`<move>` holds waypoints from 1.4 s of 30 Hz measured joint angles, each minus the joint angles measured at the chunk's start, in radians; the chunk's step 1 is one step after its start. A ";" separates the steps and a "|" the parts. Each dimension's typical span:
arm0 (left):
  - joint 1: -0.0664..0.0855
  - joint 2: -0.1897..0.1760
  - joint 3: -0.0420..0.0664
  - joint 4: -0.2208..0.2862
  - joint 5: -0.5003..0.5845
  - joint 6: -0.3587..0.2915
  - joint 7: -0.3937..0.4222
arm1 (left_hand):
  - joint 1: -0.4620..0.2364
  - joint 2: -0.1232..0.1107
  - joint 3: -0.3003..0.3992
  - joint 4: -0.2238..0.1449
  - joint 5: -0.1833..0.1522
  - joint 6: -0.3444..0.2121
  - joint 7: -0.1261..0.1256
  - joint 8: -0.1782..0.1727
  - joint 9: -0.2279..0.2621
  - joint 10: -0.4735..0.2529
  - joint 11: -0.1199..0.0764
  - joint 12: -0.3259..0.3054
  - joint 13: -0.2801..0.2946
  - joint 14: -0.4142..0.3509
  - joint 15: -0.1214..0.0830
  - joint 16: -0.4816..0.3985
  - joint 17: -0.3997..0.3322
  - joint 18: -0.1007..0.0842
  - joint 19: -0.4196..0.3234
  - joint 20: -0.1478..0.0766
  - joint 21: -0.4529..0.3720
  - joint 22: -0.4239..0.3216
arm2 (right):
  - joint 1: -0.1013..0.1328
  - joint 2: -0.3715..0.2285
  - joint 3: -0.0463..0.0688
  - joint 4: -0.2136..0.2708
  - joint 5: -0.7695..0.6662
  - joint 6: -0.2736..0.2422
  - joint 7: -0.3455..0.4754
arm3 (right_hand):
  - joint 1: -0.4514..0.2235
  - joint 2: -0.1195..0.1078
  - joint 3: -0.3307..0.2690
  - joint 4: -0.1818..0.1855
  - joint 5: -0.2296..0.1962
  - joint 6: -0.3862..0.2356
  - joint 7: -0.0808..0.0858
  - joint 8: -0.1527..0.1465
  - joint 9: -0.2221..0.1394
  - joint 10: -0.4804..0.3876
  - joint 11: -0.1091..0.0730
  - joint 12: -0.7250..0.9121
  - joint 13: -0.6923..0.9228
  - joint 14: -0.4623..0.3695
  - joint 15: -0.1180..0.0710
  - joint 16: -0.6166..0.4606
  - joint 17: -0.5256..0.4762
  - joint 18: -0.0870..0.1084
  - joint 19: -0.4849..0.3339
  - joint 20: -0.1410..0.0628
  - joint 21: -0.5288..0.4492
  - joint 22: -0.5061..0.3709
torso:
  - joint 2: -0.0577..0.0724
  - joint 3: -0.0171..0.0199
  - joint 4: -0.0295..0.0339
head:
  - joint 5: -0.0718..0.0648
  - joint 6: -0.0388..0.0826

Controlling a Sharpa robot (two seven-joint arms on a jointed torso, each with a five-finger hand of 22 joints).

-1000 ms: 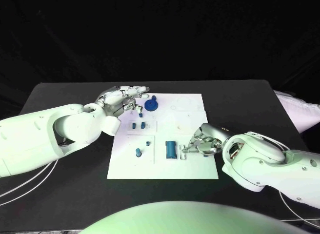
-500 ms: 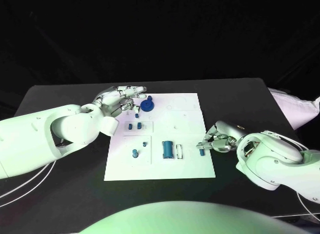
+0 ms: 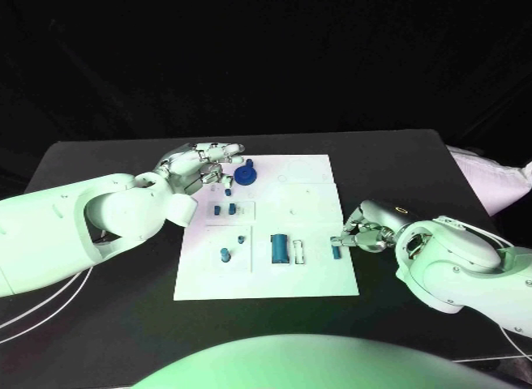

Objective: Assemble the parts on the task board

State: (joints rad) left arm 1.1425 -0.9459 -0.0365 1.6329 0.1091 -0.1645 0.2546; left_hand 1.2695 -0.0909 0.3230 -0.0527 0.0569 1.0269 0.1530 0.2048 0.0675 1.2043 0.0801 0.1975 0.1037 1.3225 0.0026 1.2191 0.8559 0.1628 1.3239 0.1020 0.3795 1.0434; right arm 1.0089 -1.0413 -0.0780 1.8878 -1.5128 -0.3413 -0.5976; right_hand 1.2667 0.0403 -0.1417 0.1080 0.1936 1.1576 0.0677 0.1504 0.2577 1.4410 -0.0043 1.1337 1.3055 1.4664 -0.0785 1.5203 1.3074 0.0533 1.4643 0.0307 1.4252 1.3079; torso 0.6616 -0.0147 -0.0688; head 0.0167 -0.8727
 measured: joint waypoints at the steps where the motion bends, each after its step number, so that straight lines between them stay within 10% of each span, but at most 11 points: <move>1: 0.000 0.000 0.000 0.000 0.000 0.000 0.000 | 0.000 0.000 0.000 0.000 0.000 0.000 0.000 0.000 0.000 0.000 0.000 0.000 0.000 0.000 0.000 0.000 0.000 0.000 0.000 0.000 0.000 0.000 | -0.003 0.005 0.000 -0.003 -0.009 0.006 0.000 | -0.005 -0.005 0.000 0.000 0.000 0.000 0.000 -0.002 0.000 -0.001 -0.001 -0.003 -0.001 0.000 0.000 -0.002 0.000 0.000 0.000 0.000 0.000 0.000 | 0.000 0.0001 0.0000 | 0.001 0.000; 16: 0.000 0.000 0.000 -0.001 -0.004 0.004 -0.001 | 0.000 0.000 -0.003 -0.003 0.000 0.004 0.004 0.000 0.000 0.000 0.000 0.000 0.002 0.000 0.000 0.000 -0.001 0.000 0.000 0.000 0.000 0.000 | -0.019 0.042 0.001 -0.028 -0.109 0.074 -0.003 | -0.009 -0.009 0.002 0.004 -0.014 -0.003 0.003 -0.004 0.005 -0.004 -0.003 -0.012 -0.005 0.000 0.000 -0.006 0.000 0.000 0.000 0.000 -0.005 0.000 | -0.002 0.0003 0.0005 | 0.005 0.000; 30: -0.001 0.000 0.000 -0.002 -0.006 0.010 -0.003 | 0.000 0.000 -0.003 -0.003 0.000 0.004 0.004 0.000 0.000 0.000 0.000 0.004 0.002 0.000 0.000 0.000 -0.002 0.000 0.000 0.000 -0.006 -0.002 | -0.028 0.089 0.009 -0.043 -0.253 0.138 0.000 | 0.108 -0.046 0.113 -0.114 -0.048 -0.004 -0.001 -0.019 0.011 -0.017 -0.008 -0.035 -0.012 -0.001 0.003 -0.006 0.001 0.000 0.000 0.000 -0.009 0.000 | -0.001 0.0008 0.0000 | 0.009 0.000; 37: -0.001 -0.001 0.000 -0.001 -0.007 0.013 -0.003 | 0.000 0.000 -0.003 -0.003 0.000 0.004 0.003 0.000 0.000 0.000 0.000 0.004 0.002 0.000 0.000 0.000 -0.002 0.000 0.000 0.000 -0.006 -0.002 | -0.030 0.101 0.009 -0.044 -0.312 0.148 0.006 | 0.120 -0.057 0.213 -0.161 0.065 -0.006 0.010 -0.036 0.001 -0.022 -0.007 -0.043 -0.014 0.000 0.004 -0.010 0.001 0.000 0.000 0.000 -0.009 0.000 | -0.001 0.0009 0.0011 | 0.011 0.000; 42: -0.001 -0.002 0.000 -0.001 -0.007 0.015 -0.003 | 0.000 0.000 -0.003 -0.003 0.000 0.004 0.003 0.000 0.000 0.000 0.000 0.004 0.002 0.000 0.000 0.000 -0.004 0.000 0.000 0.000 -0.006 -0.002 | -0.031 0.098 0.008 -0.042 -0.308 0.142 0.007 | 0.101 -0.040 0.272 -0.128 0.184 -0.006 0.009 -0.037 0.006 -0.023 -0.006 -0.049 -0.018 0.000 0.004 -0.010 0.000 0.000 0.000 0.000 -0.009 0.000 | -0.001 0.0012 0.0012 | 0.014 0.000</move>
State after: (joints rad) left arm 1.1418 -0.9482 -0.0366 1.6321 0.1019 -0.1499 0.2513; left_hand 1.2695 -0.0909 0.3202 -0.0555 0.0569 1.0304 0.1565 0.2048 0.0675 1.2043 0.0801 0.2013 0.1052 1.3225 0.0026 1.2191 0.8524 0.1629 1.3238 0.1020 0.3739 1.0410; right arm 0.9777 -0.9432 -0.0702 1.8456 -1.8211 -0.1995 -0.5901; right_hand 1.3681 0.0007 0.1300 -0.0201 0.3780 1.1518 0.0767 0.1132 0.2641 1.4176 -0.0099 1.0852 1.2879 1.4663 -0.0746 1.5103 1.3079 0.0533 1.4643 0.0307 1.4166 1.3074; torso 0.6606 -0.0135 -0.0676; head 0.0302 -0.8727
